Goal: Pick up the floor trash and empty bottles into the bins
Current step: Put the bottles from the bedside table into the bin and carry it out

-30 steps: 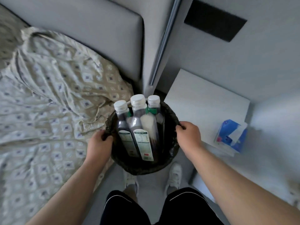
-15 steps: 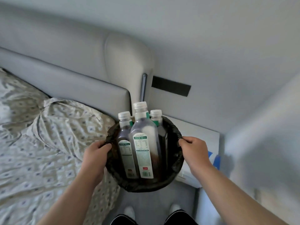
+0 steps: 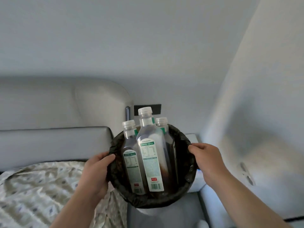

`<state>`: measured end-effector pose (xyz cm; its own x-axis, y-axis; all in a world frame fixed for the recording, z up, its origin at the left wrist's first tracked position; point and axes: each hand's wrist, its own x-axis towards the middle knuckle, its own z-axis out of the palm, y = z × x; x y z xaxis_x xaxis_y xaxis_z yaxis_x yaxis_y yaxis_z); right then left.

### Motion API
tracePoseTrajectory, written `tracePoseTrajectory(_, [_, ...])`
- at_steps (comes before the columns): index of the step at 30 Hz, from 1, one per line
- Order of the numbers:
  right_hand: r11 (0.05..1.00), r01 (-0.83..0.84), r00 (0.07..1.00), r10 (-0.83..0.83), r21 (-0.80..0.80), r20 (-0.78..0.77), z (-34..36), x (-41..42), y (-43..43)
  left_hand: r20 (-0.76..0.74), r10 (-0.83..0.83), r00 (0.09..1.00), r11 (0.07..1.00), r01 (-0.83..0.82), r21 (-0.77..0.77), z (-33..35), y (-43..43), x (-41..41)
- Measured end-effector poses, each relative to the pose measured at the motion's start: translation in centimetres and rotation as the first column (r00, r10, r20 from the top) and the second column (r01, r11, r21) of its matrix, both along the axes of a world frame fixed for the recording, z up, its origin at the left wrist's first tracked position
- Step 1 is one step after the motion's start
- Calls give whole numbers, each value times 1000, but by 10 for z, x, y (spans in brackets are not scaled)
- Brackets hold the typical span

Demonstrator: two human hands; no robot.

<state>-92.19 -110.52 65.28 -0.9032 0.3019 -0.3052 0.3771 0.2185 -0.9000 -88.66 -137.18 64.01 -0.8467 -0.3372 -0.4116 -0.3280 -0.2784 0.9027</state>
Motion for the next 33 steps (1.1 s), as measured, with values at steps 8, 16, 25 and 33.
tracePoseTrajectory(8, [950,295,953,-301,-106,-48,40,87,32,-52,-302,952,945,306,115,33,33,0])
tracePoseTrajectory(16, [835,540,831,-549,-105,-87,60,207,83,-75,-604,793,783,608,130,55,114,32])
tracePoseTrajectory(25, [596,787,588,-803,-155,-103,67,384,120,-110,-827,551,553,833,7,81,209,140])
tracePoseTrajectory(33, [365,918,357,-931,-155,-82,66,549,125,-70,-935,348,349,937,4,79,275,267])
